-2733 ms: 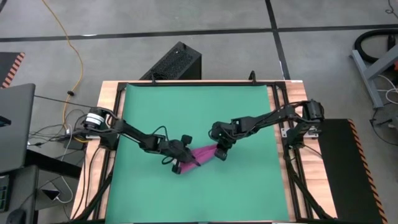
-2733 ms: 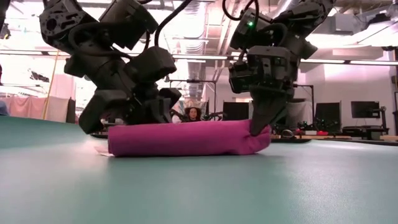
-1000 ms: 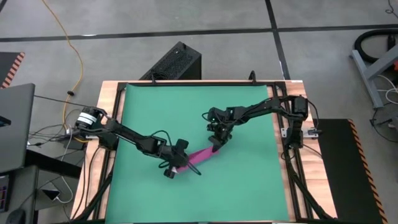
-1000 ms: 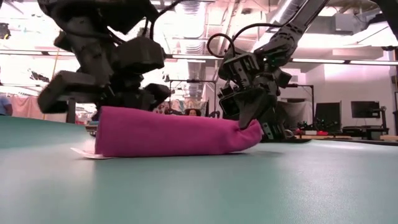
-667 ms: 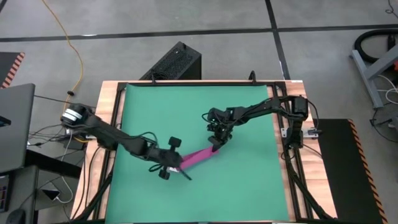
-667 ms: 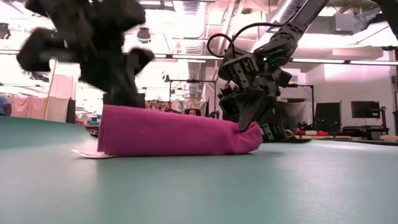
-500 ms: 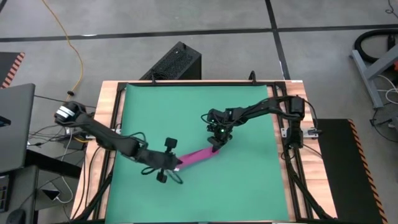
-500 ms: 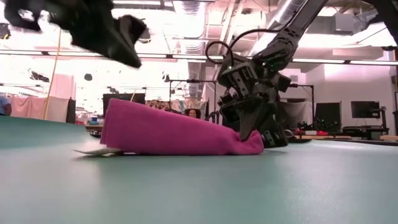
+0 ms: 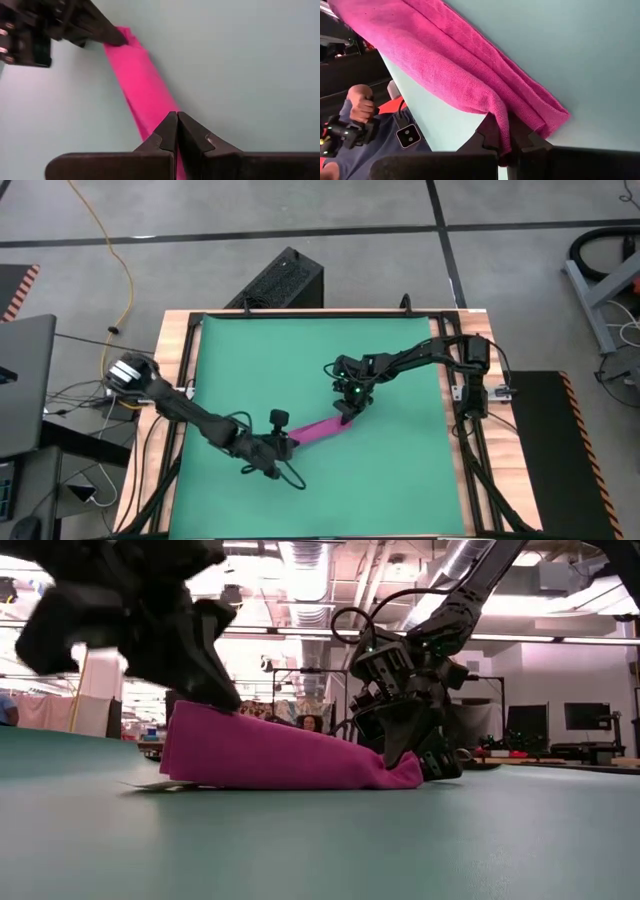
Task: Roll towel
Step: Roll the pink towel
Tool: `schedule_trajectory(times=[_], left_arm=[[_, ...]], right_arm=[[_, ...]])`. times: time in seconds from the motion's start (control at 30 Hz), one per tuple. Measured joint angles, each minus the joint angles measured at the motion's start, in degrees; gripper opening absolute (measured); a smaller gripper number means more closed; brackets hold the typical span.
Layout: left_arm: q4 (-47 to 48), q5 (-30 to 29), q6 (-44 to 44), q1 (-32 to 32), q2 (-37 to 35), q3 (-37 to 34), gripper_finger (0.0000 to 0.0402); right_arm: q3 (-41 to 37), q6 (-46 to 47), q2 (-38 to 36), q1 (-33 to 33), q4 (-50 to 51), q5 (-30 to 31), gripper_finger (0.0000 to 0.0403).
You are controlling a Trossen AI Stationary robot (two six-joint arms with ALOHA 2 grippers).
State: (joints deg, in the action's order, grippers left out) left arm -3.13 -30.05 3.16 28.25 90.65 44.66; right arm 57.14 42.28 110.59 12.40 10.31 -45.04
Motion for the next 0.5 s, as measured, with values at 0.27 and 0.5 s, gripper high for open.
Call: schedule_trajectory(times=[0.27, 0.5], left_arm=[[-0.68, -4.49, -4.03, 0.83, 4.58, 0.05, 0.0000], [2.94, -5.20, -8.22, 0.63, 4.72, -0.37, 0.0000]], right_arm=[[-0.04, -0.50, 0.09, 0.00, -0.13, 0.18, 0.0017], [-0.07, -1.70, 0.13, 0.00, -0.16, 0.36, 0.0017]])
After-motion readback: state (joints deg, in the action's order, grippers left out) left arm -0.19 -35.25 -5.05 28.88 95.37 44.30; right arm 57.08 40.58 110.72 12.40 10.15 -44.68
